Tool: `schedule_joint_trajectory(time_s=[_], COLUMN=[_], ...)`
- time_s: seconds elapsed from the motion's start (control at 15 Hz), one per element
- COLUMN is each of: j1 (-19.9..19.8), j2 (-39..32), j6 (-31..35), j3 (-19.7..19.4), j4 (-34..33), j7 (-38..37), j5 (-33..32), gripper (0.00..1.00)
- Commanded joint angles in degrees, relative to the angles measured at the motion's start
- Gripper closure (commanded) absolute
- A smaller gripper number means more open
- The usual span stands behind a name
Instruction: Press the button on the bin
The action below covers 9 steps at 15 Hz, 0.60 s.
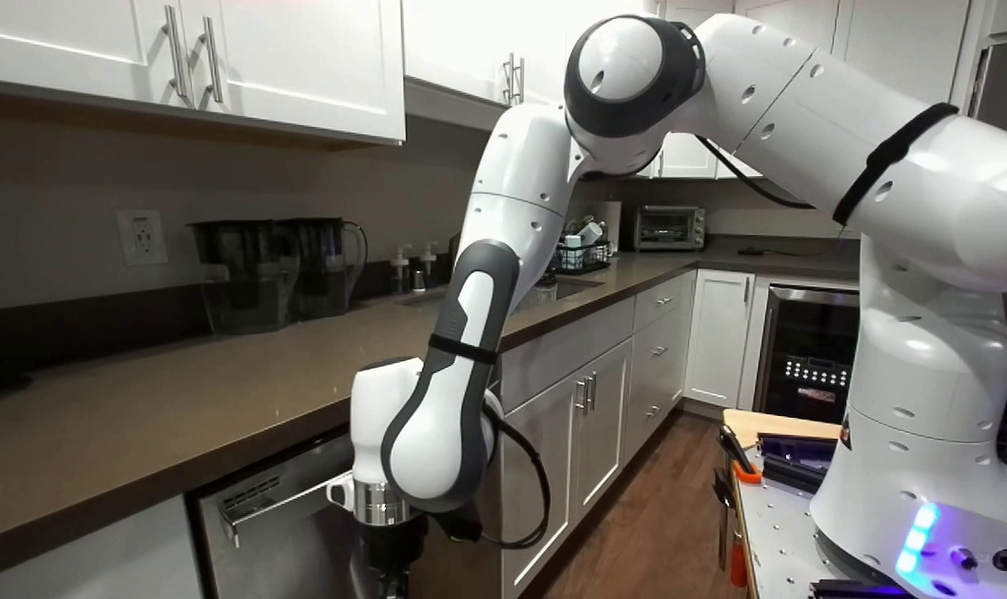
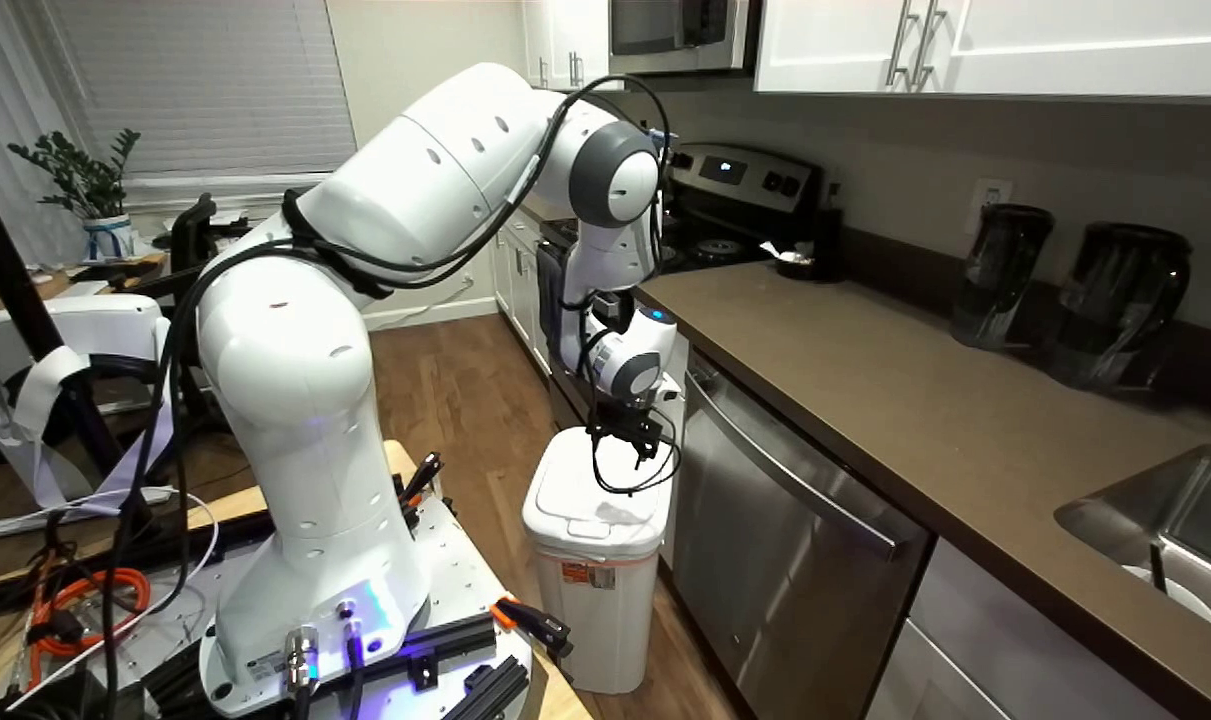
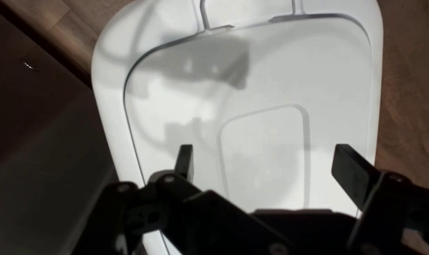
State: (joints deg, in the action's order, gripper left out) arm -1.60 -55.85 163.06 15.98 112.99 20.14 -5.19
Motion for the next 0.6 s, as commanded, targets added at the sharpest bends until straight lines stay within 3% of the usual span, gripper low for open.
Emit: schedule_joint_trajectory(time_s=[0.0, 0.53], j1=[-0.5, -0.6], j2=[-2.3, -6.6], j6=[0.5, 10.0], j3=[1.0, 2.6], j4=[-0.3, 5.5], j7=[-0.6, -2.0], j5=[0.5, -0.1], gripper=[0.0, 0.0])
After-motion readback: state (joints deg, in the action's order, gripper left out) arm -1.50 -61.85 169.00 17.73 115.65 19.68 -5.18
